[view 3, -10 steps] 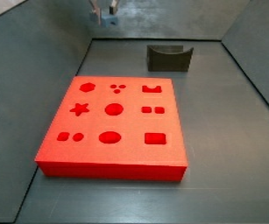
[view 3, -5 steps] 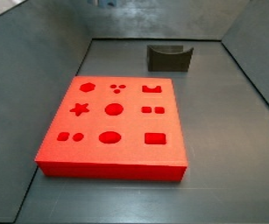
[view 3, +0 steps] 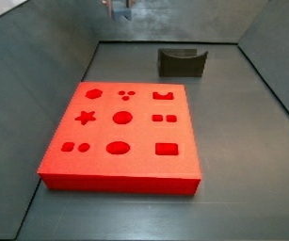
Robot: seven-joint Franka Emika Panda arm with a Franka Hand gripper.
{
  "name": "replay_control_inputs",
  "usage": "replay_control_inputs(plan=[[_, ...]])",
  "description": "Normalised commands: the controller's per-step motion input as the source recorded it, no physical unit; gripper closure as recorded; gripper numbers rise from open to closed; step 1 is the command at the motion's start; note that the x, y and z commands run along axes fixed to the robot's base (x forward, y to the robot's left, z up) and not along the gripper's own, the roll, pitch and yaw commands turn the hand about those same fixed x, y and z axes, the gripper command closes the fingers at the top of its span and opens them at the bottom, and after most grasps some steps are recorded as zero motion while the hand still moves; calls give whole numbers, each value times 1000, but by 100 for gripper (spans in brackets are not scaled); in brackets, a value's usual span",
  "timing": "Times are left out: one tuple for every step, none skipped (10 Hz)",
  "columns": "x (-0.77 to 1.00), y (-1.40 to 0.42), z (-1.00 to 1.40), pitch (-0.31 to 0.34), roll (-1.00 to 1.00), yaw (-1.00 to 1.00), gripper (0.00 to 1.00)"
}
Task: Pick up the arch object. Move up. Place the arch object on the fixture. Regrasp the arch object. Rotate the arch object. Move to above the board. Insert the arch object.
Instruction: Place the arch object on the fixture.
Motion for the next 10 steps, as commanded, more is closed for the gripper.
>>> replay_control_inputs(plan=[[1000,-228,-226,28,78,-1000,100],[1000,-210,-217,33,82,-1000,100],[1000,-169,-189,44,79,-790,100],[1000,-138,-165,49,68,-560,100],[946,-85,-128,53,58,-304,100],[814,-57,-90,59,49,-194,100],[685,-31,-58,69,45,-130,100],[559,-17,-37,83,41,-90,100],[399,-10,-21,105,38,-61,100],[289,-2,-12,121,35,-48,100]])
